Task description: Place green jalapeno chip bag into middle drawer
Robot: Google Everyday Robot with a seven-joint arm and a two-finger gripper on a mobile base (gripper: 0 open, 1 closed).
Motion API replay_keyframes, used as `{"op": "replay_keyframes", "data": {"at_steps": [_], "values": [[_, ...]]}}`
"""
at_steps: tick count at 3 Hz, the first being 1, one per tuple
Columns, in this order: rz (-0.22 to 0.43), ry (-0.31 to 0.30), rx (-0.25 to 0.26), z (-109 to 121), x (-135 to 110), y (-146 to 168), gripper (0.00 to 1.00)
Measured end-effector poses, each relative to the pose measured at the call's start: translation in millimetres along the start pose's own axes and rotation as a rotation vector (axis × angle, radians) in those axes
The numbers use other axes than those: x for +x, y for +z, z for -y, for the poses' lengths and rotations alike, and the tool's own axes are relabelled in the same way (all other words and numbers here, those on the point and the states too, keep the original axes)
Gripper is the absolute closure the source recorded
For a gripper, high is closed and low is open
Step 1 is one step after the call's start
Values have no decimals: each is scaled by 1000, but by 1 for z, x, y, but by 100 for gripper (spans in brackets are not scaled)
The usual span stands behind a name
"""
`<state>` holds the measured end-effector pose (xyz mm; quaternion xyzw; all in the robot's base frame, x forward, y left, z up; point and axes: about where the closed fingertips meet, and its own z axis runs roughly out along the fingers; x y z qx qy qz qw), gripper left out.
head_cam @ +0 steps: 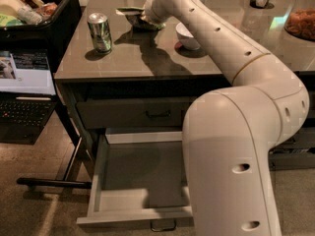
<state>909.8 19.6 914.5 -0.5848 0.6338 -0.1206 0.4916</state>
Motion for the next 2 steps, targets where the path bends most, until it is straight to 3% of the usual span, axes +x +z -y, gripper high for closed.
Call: {"op": "replay_keyframes", "data": {"at_steps": [1, 2], "values": [[72, -28, 71, 23, -19, -18, 100], [174, -71, 146, 57, -42, -59, 100]]}}
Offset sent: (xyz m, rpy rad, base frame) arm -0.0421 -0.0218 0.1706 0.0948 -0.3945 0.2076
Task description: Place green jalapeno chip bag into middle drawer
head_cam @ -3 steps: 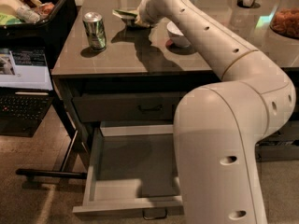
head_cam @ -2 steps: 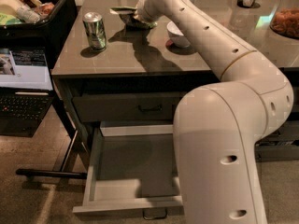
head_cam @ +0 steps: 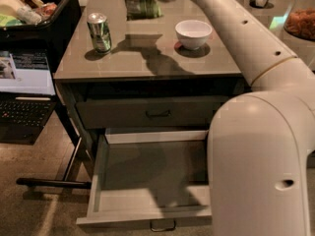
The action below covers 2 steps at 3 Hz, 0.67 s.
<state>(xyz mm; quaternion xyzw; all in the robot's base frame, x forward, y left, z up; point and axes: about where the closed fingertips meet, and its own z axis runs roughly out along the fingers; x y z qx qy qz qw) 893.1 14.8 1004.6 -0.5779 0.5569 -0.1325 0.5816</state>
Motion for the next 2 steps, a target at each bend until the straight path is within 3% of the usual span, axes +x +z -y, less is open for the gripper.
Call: {"op": "replay_keyframes", "data": {"at_steps": [1, 2], "values": [[113, -58, 17, 22, -24, -46, 100], [211, -115, -46, 14, -30, -89, 100]]}}
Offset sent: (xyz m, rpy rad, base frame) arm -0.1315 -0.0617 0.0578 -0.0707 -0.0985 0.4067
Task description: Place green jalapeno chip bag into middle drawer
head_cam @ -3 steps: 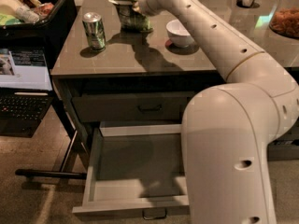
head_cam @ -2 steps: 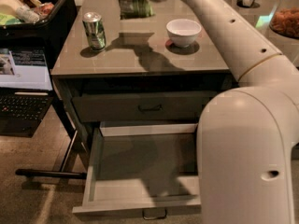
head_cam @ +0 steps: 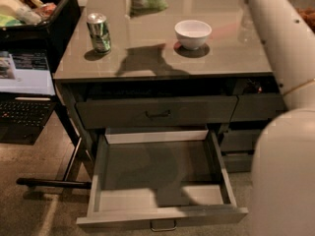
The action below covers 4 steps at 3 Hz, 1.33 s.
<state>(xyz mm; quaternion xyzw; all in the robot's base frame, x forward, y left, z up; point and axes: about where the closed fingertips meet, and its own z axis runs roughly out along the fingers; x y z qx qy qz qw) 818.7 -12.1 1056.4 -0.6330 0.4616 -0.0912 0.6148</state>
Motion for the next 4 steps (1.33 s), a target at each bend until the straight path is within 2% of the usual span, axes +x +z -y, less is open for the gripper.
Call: {"op": "replay_keyframes", "data": {"at_steps": [1, 2, 3, 4], "values": [[48, -28, -29, -8, -5, -47, 100], [47, -30, -60, -37, -1, -95, 100], [33, 9, -72, -72, 6, -135, 100], [5, 87, -85, -117, 22, -166, 100]]}}
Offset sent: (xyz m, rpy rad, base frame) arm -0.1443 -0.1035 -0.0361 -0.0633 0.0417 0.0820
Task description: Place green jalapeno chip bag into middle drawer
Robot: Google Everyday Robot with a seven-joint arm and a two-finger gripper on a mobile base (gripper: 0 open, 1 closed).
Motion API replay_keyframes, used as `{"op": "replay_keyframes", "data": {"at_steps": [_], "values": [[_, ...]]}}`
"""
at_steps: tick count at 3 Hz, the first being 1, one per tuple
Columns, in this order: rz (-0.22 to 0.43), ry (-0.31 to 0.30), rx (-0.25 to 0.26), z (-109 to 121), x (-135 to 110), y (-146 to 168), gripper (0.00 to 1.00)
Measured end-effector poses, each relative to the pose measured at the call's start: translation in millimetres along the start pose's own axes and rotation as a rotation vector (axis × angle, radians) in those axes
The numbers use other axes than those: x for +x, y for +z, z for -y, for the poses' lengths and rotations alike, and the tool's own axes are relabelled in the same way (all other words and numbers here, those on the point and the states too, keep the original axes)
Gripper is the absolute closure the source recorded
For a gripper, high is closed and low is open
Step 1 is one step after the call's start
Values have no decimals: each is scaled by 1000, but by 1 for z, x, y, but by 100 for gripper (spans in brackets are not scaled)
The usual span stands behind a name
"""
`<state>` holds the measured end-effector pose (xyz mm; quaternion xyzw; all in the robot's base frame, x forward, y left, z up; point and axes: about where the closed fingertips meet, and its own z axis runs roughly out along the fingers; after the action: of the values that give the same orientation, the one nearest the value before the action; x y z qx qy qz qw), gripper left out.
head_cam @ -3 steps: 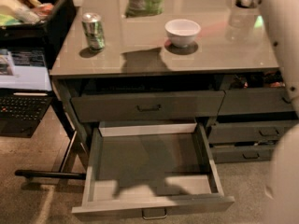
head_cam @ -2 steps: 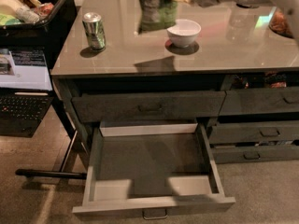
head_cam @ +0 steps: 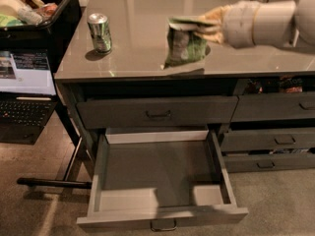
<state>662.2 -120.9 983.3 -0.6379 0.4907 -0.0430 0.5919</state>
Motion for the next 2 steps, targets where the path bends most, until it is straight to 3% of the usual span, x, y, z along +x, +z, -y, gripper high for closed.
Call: {"op": "replay_keyframes", "data": {"at_steps": [1, 2], "values": [[-19, 67, -53, -47, 29, -4, 100], [-18, 75, -57, -49, 29, -1, 100]]}}
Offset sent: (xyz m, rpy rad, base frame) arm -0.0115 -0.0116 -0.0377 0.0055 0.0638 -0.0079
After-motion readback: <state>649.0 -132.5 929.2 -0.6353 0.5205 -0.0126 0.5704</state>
